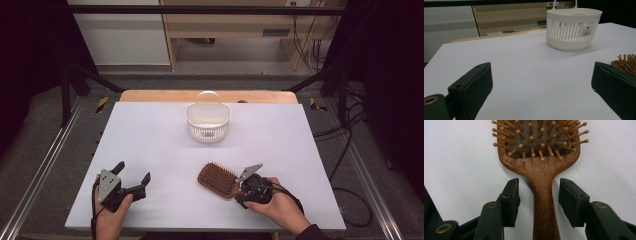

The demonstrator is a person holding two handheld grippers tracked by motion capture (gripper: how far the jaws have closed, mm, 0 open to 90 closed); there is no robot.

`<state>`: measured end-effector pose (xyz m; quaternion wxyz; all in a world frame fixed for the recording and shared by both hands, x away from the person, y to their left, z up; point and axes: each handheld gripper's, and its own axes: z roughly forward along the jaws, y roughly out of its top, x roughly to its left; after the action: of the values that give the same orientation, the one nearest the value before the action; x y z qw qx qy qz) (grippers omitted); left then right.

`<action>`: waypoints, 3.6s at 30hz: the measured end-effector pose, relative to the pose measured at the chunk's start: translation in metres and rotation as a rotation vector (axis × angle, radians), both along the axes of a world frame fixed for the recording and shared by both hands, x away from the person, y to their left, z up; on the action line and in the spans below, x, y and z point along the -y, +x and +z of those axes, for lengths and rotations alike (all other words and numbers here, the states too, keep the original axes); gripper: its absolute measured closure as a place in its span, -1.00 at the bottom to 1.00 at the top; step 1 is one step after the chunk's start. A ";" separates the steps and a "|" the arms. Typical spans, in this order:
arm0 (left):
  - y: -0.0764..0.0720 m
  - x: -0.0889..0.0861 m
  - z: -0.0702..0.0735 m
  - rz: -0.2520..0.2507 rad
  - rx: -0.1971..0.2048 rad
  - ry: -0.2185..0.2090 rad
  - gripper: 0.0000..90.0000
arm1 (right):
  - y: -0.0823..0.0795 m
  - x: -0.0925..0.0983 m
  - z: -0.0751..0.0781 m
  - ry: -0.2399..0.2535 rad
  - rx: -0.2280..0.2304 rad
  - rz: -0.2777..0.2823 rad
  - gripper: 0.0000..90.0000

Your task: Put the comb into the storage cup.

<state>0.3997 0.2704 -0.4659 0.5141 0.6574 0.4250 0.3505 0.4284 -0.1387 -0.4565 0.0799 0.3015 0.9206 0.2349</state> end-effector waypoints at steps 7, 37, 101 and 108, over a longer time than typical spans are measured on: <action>0.000 0.000 0.000 0.000 0.000 0.001 -0.92 | 0.002 0.000 -0.001 -0.013 -0.011 0.007 0.25; 0.000 0.003 0.000 -0.015 -0.005 0.008 -0.91 | 0.012 -0.012 0.004 -0.107 -0.087 0.019 0.62; 0.065 0.140 0.098 -0.385 -0.173 -0.415 -0.50 | -0.001 -0.021 0.018 0.543 0.529 -0.062 0.63; 0.065 0.142 0.098 -0.403 -0.196 -0.443 -0.26 | -0.002 -0.022 0.017 0.543 0.534 -0.069 0.63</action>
<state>0.4652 0.1283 -0.3675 0.6605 0.6311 0.3997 0.0755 0.4266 -0.1162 -0.4394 0.2421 0.2704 0.7609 0.5378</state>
